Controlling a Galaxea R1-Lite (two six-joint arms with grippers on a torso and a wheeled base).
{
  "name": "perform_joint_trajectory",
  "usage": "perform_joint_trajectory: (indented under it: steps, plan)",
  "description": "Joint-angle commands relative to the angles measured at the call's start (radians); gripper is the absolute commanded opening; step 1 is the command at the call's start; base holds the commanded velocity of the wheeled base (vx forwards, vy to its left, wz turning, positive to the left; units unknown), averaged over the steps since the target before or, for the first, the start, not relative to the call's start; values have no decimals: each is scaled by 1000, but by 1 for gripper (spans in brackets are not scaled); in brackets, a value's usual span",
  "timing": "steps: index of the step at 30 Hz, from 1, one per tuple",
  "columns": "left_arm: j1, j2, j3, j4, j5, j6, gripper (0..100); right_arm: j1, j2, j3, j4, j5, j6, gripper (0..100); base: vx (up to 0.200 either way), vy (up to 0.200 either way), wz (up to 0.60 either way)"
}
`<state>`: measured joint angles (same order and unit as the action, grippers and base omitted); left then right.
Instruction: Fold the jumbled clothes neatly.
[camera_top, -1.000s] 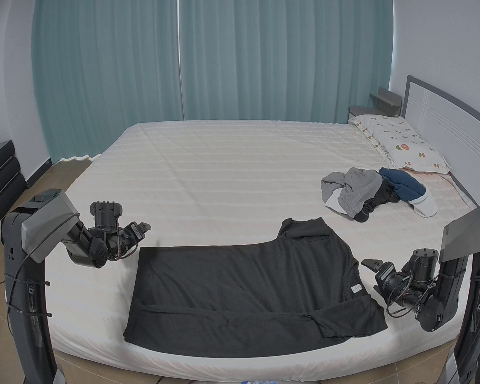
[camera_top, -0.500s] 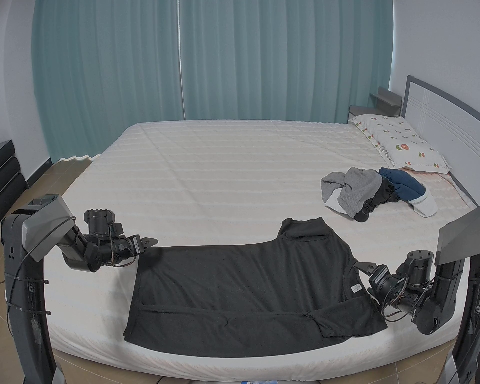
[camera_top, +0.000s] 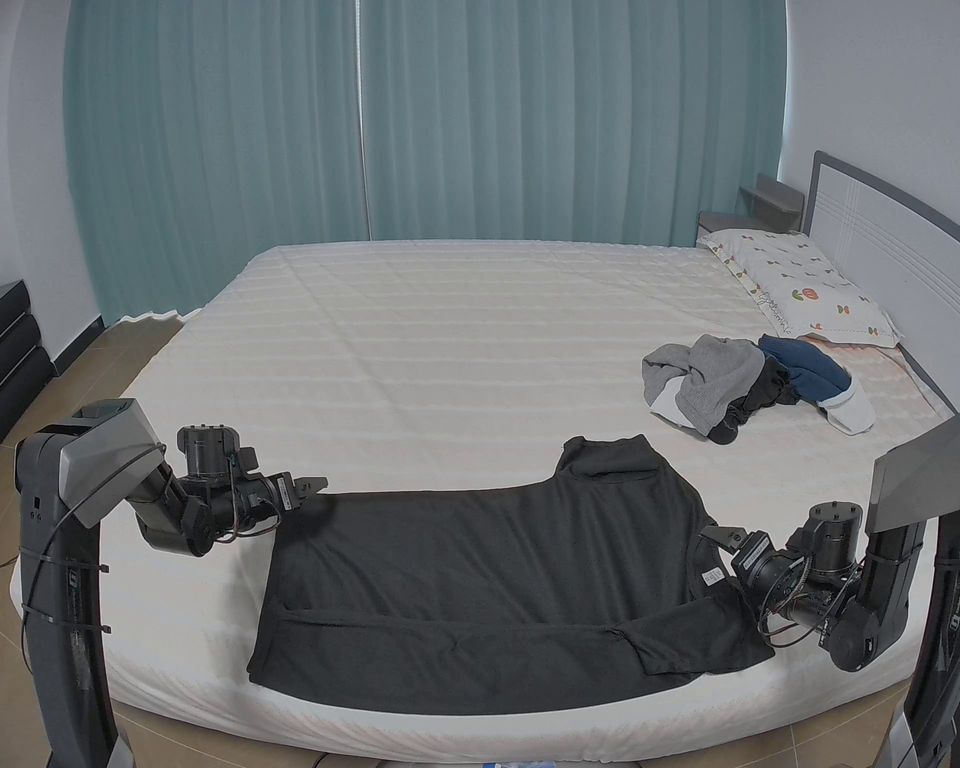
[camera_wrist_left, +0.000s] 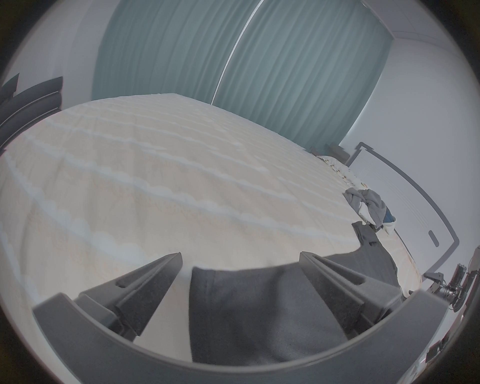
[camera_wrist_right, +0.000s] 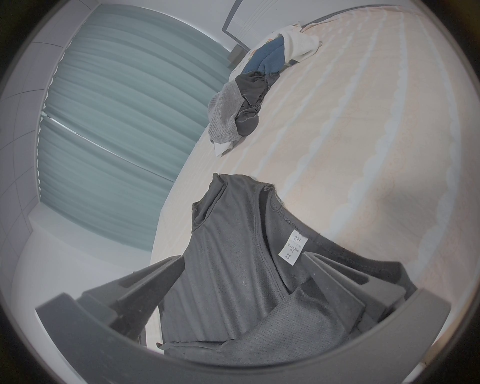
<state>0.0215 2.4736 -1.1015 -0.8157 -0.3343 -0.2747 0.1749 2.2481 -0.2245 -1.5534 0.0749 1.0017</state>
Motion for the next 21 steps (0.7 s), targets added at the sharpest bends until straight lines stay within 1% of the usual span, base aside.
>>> perform_joint_trajectory:
  steps: [1,15,16,18,21]
  plan:
    - [-15,14,3,-2,1,0,100,8,5,2,-7,0,0,100,0,0,0]
    - [-2,28,-1,0,12,-1,100,14,1,4,-7,-1,2,100,0,0,0]
    - [-2,28,3,3,17,-1,0,15,1,4,-7,-1,0,100,0,0,0]
    - [-2,27,5,6,27,-5,0,15,2,2,-7,-3,0,100,0,0,0]
    - [-2,21,18,3,73,-38,0,26,7,-9,-4,-4,-8,100,0,0,0]
